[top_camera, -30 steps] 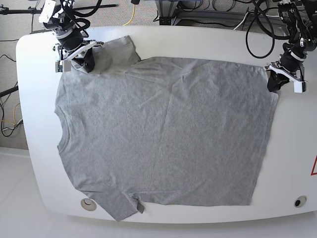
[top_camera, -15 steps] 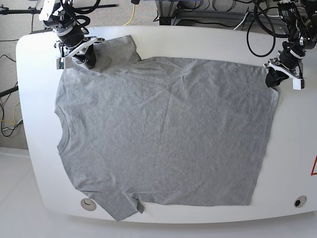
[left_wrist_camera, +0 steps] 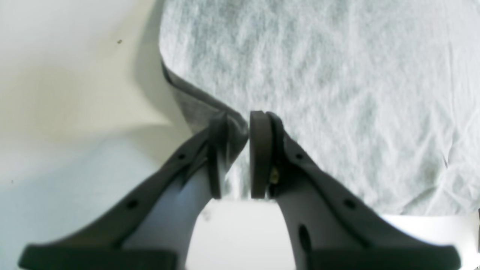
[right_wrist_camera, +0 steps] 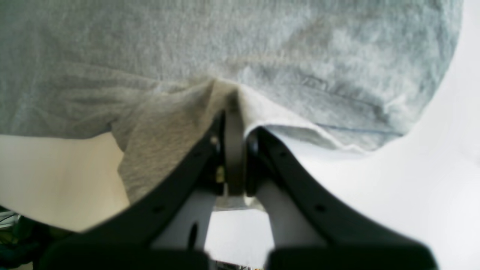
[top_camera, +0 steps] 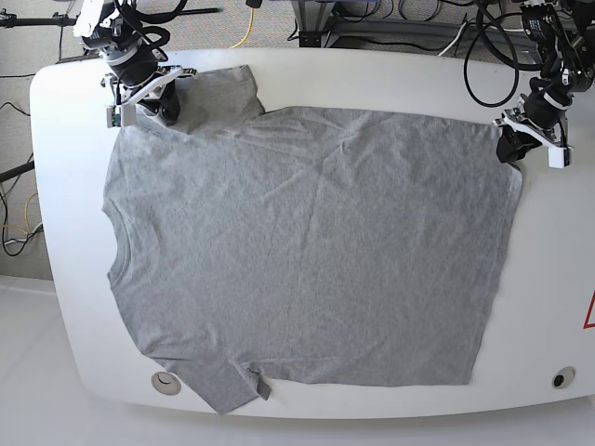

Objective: Fold the T-shirt properly

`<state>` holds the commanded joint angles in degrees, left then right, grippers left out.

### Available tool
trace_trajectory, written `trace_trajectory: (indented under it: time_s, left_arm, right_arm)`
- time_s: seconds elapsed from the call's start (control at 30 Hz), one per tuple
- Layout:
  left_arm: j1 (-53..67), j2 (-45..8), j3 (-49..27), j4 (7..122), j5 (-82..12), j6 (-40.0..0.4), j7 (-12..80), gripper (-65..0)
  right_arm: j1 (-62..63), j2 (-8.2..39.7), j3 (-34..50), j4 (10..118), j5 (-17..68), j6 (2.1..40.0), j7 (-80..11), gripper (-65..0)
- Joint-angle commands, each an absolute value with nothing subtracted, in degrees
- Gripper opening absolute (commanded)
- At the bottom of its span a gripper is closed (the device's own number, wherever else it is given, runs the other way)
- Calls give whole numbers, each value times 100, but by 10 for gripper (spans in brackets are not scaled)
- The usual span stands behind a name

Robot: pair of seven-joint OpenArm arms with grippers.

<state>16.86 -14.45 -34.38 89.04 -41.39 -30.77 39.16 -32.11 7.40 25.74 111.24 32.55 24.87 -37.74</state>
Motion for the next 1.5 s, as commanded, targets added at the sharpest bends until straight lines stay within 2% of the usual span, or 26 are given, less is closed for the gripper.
trace_trajectory:
  time_s: [0.2,0.63,1.3,1.5]
  left_arm:
    - [1482,-1435,-3465,8994,-4114,-3038,3909,-650]
    - [1908,-1406,-3875,9588,-4065,-3007,4055,-650]
    - [2632,-1324,-3764,9760,-4034,-3021,4062,-650]
    - [2873,-1324,-3828,10126,-4165,-3061,4154,-570]
  right_arm:
    - [-2964,761,2756,11123,3373,2488,-3826,-650]
    - [-3170,725,2845,11103,3556,2504,-3864,-648]
    - [-3238,739,2851,11126,3471,2492,-3866,-646]
    - [-3248,735,2839,11149,3445,2470,-3864,-649]
